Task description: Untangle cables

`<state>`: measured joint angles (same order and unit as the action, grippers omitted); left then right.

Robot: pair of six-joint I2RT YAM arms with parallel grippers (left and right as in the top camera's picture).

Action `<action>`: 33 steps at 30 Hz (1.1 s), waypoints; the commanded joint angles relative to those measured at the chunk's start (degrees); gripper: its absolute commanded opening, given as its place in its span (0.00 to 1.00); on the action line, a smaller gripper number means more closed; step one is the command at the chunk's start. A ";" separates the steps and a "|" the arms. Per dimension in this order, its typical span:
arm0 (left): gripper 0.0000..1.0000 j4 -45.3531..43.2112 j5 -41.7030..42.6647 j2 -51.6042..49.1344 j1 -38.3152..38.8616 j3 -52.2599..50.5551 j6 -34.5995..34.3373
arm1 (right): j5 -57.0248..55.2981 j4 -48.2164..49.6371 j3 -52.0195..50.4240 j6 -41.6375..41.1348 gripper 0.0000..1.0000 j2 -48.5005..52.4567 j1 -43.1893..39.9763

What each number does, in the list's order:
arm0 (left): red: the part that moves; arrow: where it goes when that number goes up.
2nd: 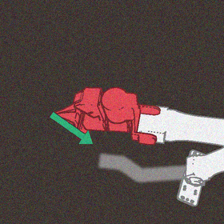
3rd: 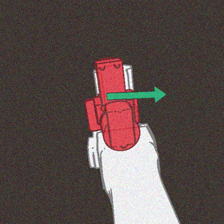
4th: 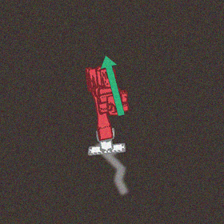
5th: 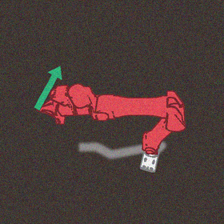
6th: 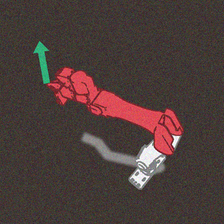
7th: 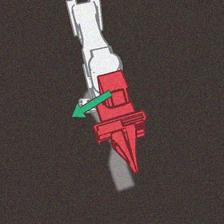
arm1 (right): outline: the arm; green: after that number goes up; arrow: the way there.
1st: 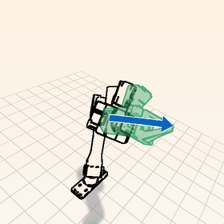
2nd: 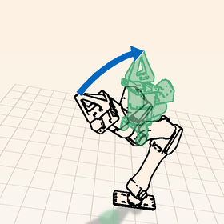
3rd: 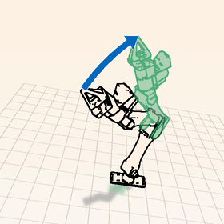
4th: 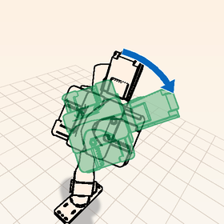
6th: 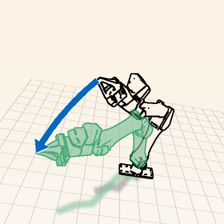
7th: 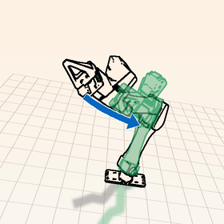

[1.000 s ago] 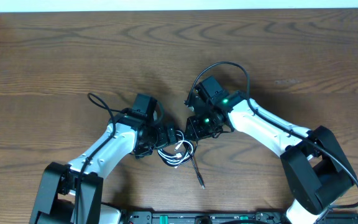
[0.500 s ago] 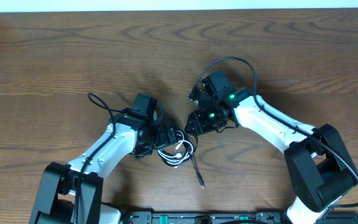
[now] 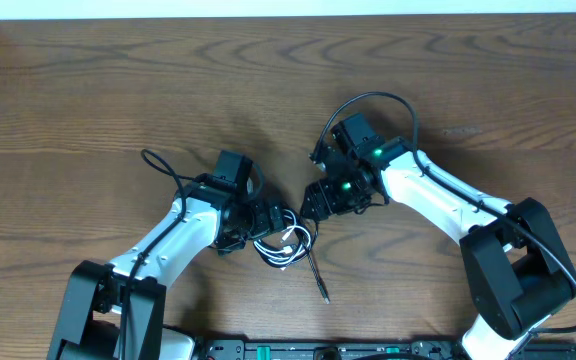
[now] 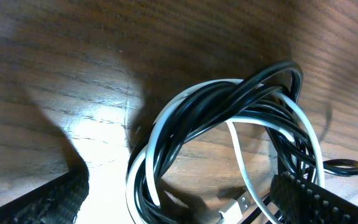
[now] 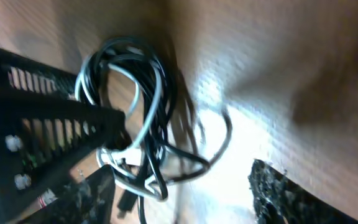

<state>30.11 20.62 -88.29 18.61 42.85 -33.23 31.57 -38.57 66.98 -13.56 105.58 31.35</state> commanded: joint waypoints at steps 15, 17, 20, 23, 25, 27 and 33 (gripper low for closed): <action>0.98 2.86 -5.55 0.66 -6.08 2.40 3.41 | -0.57 0.85 0.79 0.33 0.56 -0.20 0.04; 0.98 4.94 -5.44 0.66 -6.60 2.38 3.39 | -0.57 0.85 0.79 0.33 0.53 -0.20 0.37; 0.98 8.09 -5.40 0.63 -6.47 2.08 3.39 | -0.90 0.94 0.79 0.33 0.49 -0.20 1.16; 0.92 8.81 -5.46 0.63 -5.49 0.09 3.41 | -3.26 1.33 0.79 0.28 0.36 -0.20 2.32; 0.65 8.15 -5.46 0.59 -4.61 -1.55 3.41 | -5.35 1.75 0.79 -0.63 0.34 -0.20 3.41; 0.37 7.43 -5.51 0.59 -3.80 -2.84 3.41 | -8.15 1.97 0.79 -2.10 0.34 -0.20 4.48; 0.08 1.05 -4.92 0.72 -3.04 -3.85 6.58 | -15.80 3.10 0.79 -5.29 0.36 -0.20 7.26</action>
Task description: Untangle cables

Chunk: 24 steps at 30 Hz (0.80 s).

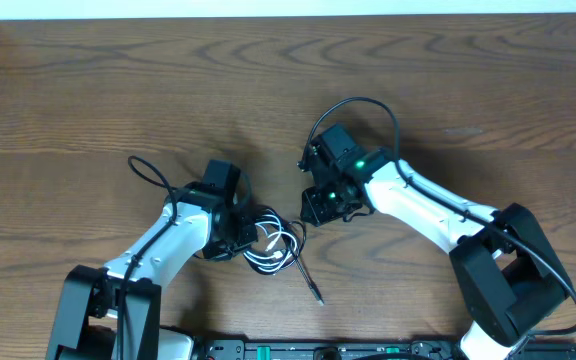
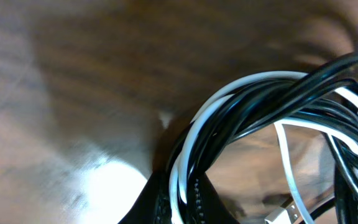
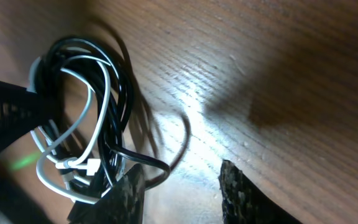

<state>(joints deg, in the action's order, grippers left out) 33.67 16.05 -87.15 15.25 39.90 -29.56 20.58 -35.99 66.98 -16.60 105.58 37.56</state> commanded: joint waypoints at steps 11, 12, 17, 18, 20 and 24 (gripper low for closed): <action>0.07 -13.64 12.11 -0.39 -3.65 3.21 20.81 | 16.17 7.41 0.81 -2.27 0.43 -0.20 -3.21; 0.07 -14.73 14.27 -0.39 -4.33 3.21 22.80 | 18.95 8.00 0.81 -2.27 0.42 -0.20 -4.44; 0.08 -17.86 25.09 -0.39 -7.21 3.21 31.04 | 22.03 8.09 0.81 -4.83 0.38 -0.20 -9.22; 0.07 -17.99 26.01 -0.39 -7.69 3.21 32.30 | 22.03 8.04 0.81 -4.81 0.36 -0.20 -9.92; 0.07 -17.75 26.18 -0.39 -8.61 3.19 34.73 | 22.05 7.93 0.81 -4.83 0.32 -0.20 -11.89; 0.07 -16.63 28.39 -0.39 -9.86 3.17 38.38 | 25.66 7.98 0.81 -4.83 0.26 -0.20 -16.20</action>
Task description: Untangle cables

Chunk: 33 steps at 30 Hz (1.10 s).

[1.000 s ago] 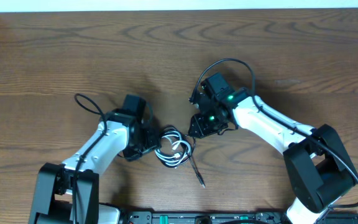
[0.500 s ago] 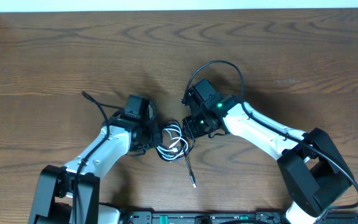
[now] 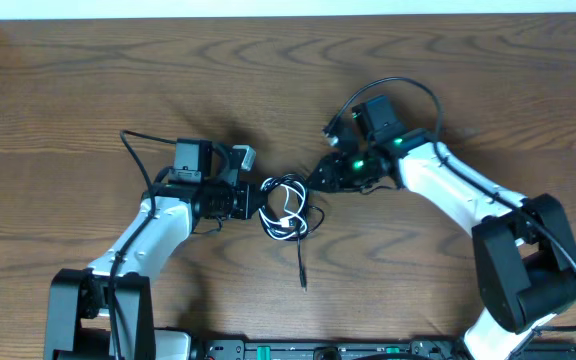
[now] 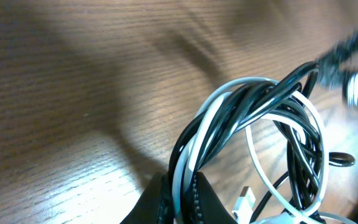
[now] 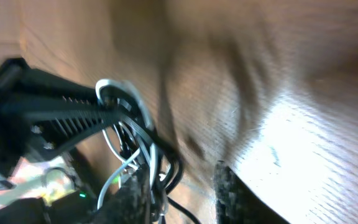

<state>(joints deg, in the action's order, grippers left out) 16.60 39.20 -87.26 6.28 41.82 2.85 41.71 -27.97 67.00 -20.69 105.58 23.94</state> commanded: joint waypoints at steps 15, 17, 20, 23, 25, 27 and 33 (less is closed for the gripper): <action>0.07 -0.63 19.54 -0.28 -1.75 1.22 14.05 | 16.96 -4.83 0.76 4.24 0.17 -0.20 3.61; 0.07 -0.42 19.58 -0.28 -2.58 1.22 14.03 | 16.90 -4.83 0.76 4.24 0.16 -0.20 4.35; 0.07 0.02 20.46 -0.28 -4.50 1.16 14.03 | 15.37 -4.83 0.76 4.24 0.10 -0.20 4.68; 0.07 0.70 21.51 -0.28 -6.78 1.16 14.05 | 12.79 -4.85 0.76 4.17 0.09 -0.20 4.59; 0.08 1.09 21.88 -0.31 -8.28 1.07 14.03 | 9.75 -4.85 0.76 3.54 0.11 -0.20 4.50; 0.07 1.09 22.12 -0.31 -9.55 0.76 13.86 | 7.87 -4.81 0.76 2.56 0.12 -0.20 4.35; 0.07 1.11 23.43 -0.50 -11.10 0.57 13.84 | 20.57 0.26 0.76 1.86 0.20 -0.20 2.23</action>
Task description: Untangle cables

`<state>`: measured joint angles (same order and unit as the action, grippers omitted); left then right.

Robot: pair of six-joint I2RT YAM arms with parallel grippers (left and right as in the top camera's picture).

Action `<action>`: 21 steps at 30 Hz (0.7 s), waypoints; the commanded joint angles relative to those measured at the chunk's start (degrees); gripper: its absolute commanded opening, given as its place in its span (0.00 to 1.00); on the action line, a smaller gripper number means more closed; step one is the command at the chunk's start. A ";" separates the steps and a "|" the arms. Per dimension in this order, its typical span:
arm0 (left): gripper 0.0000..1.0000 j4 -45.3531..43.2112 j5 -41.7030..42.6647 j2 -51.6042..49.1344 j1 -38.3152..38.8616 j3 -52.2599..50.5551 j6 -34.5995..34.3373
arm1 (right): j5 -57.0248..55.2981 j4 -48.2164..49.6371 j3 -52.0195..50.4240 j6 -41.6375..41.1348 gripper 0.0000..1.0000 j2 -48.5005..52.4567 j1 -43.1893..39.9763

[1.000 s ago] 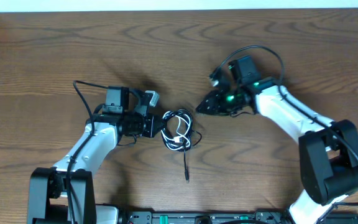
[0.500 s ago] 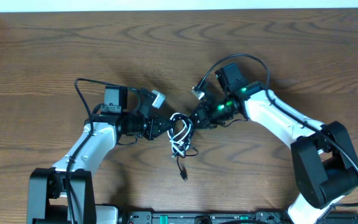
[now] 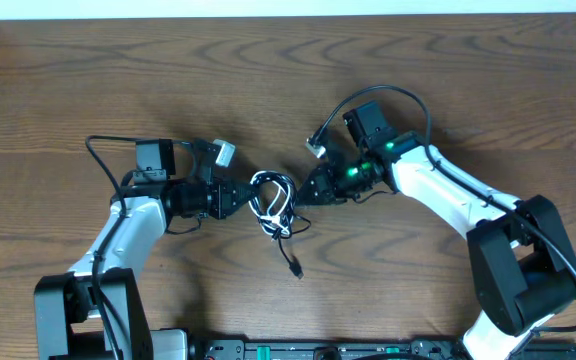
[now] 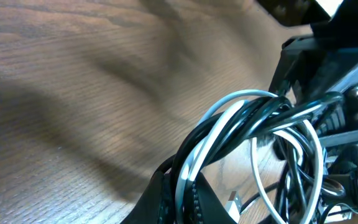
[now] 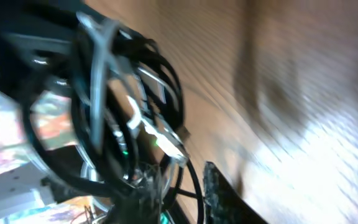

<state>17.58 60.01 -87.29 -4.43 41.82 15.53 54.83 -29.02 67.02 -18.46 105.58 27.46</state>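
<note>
A tangled bundle of black and white cables (image 3: pixel 271 200) hangs between the two grippers just above the wooden table. My left gripper (image 3: pixel 236 197) is shut on the bundle's left side; in the left wrist view its jaws (image 4: pixel 180 190) pinch several black and white strands of the coil (image 4: pixel 253 118). My right gripper (image 3: pixel 303 190) is at the bundle's right side. The right wrist view is blurred: the gripper (image 5: pixel 188 199) stands narrowly open with a black strand between its fingers, and the coil (image 5: pixel 123 106) is close ahead. A black tail with a plug (image 3: pixel 293 268) trails towards the front edge.
Bare wood table (image 3: pixel 288 80) lies all around the arms. A dark equipment bar (image 3: pixel 328 350) runs along the front edge. The left arm's own black lead (image 3: pixel 98 150) loops out to the left.
Both grippers and the bundle have shifted a little left. The left arm has swung further left. The right gripper's fingers stand closer together, with the coil nearer to them.
The bundle lay low on the table with both grippers open beside it. Then the left gripper was shut on its left edge and the right had narrowed next to it. Then the bundle was farther back, held between the grippers, and now slightly further left.
</note>
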 commanded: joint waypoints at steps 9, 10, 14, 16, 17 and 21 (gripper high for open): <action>0.07 0.13 2.58 -0.48 -0.39 0.57 1.16 | 11.80 3.61 0.74 -0.07 0.20 -0.20 -3.74; 0.08 0.13 2.58 -0.48 -0.39 0.57 1.16 | 11.78 3.54 0.74 0.39 0.19 -0.20 -3.91; 0.07 0.35 2.56 -0.48 -0.39 0.57 1.14 | 11.76 2.36 0.74 2.08 0.18 -0.20 -4.72; 0.07 0.35 2.58 -0.48 -0.39 0.57 1.14 | 11.76 1.77 0.74 2.91 0.17 -0.20 -4.94; 0.07 0.35 2.56 -0.48 -0.39 0.57 1.14 | 11.76 1.70 0.74 2.89 0.17 -0.20 -4.92; 0.08 0.35 2.56 -0.48 -0.39 0.57 1.11 | 11.80 1.29 0.74 3.23 0.17 -0.20 -4.04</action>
<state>17.76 60.77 -87.35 -4.51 41.82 15.53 64.79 -27.57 67.02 -17.08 105.58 23.00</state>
